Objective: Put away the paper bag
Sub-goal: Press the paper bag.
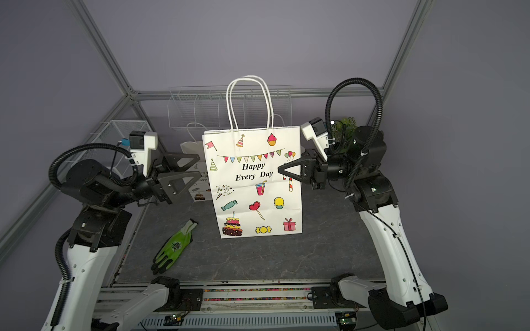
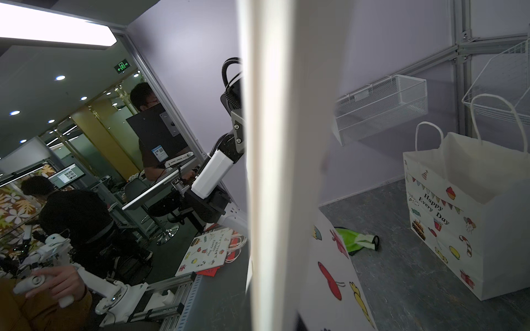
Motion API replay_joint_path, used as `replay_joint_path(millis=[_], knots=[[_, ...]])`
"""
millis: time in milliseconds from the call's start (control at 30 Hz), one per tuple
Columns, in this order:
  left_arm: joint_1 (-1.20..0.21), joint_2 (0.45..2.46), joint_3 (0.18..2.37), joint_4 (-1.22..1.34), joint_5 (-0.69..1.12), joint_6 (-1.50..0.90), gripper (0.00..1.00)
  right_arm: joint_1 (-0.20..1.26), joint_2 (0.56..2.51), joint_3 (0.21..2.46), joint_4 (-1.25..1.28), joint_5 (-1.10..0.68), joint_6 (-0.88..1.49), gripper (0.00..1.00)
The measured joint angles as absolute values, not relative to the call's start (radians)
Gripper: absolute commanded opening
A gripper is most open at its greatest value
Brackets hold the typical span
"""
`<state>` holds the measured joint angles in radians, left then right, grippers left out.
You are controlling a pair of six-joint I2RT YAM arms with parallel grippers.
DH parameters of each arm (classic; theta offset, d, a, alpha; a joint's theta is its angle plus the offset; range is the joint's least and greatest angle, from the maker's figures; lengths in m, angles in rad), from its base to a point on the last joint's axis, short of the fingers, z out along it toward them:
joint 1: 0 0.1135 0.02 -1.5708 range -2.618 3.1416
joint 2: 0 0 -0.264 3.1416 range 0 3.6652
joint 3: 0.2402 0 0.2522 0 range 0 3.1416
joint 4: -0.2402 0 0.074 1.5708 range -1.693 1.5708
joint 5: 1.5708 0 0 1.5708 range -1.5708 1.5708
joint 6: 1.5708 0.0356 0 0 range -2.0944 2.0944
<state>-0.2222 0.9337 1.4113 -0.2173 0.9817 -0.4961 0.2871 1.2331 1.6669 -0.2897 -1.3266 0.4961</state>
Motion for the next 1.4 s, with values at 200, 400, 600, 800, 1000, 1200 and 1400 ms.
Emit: replay_joint_path(millis=[200, 400, 600, 800, 1000, 1200, 1400], knots=[[-0.203, 0.868, 1.421, -0.170, 0.931, -0.556, 1.00, 0.281, 1.285, 1.700, -0.228, -1.382, 0.545, 0.07], [-0.268, 0.860, 1.401, -0.077, 0.923, -0.612, 1.00, 0.282, 1.322, 1.724, -0.179, -1.393, 0.601, 0.07], [-0.353, 0.942, 1.396, -0.077, 0.914, -0.583, 1.00, 0.305, 1.364, 1.765, -0.177, -1.390, 0.612, 0.07], [-0.363, 1.025, 1.396, -0.081, 0.912, -0.569, 1.00, 0.327, 1.396, 1.766, -0.240, -1.376, 0.568, 0.07], [-0.409, 1.068, 1.396, -0.088, 0.903, -0.542, 1.00, 0.330, 1.413, 1.773, -0.298, -1.354, 0.526, 0.07], [-0.485, 1.096, 1.396, -0.138, 0.896, -0.476, 0.67, 0.324, 1.438, 1.829, -0.432, -1.301, 0.428, 0.07], [-0.507, 1.100, 1.338, -0.147, 0.883, -0.456, 0.34, 0.317, 1.442, 1.830, -0.479, -1.287, 0.399, 0.07]])
